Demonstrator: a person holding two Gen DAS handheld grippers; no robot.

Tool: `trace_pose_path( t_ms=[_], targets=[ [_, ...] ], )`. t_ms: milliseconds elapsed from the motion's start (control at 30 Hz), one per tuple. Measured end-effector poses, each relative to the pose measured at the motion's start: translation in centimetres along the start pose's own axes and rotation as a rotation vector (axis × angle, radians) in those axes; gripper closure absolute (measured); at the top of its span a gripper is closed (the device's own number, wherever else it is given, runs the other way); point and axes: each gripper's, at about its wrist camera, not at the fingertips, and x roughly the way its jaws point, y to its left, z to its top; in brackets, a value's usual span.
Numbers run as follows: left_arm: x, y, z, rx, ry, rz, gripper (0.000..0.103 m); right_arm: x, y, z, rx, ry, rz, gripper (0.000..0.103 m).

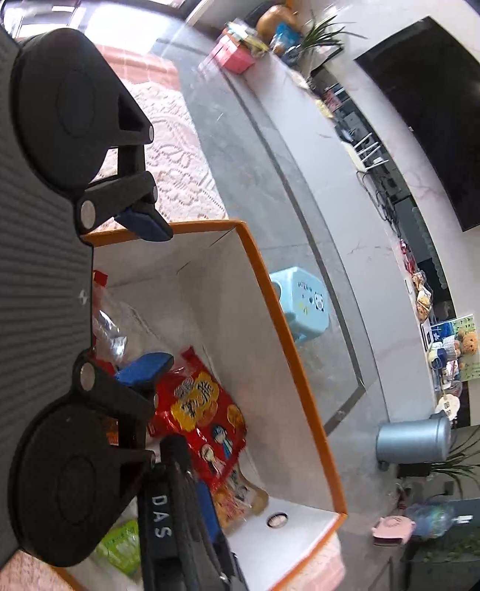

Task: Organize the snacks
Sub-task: 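Open both tools to release the packs and withdraw from the box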

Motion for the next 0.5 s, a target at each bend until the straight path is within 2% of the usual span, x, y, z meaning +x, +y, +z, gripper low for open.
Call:
trace_pose_path(
  t_ms=[100, 367, 500],
  targets=[
    [-0.5, 0.3, 0.2, -0.014, -0.026, 0.002, 0.019, -0.5, -0.1, -0.4, 0.001, -0.002, -0.006, 0.053],
    [-2.5, -0.2, -0.1, 0.000, -0.030, 0.011, 0.019, -3.4, 0.3, -1.3, -0.027, -0.016, -0.017, 0.051],
    [-4.2, 0.2, -0.4, -0.029, -0.033, 0.006, 0.019, -5.5, 0.8, -1.8, -0.036, -0.032, -0.018, 0.048]
  ],
)
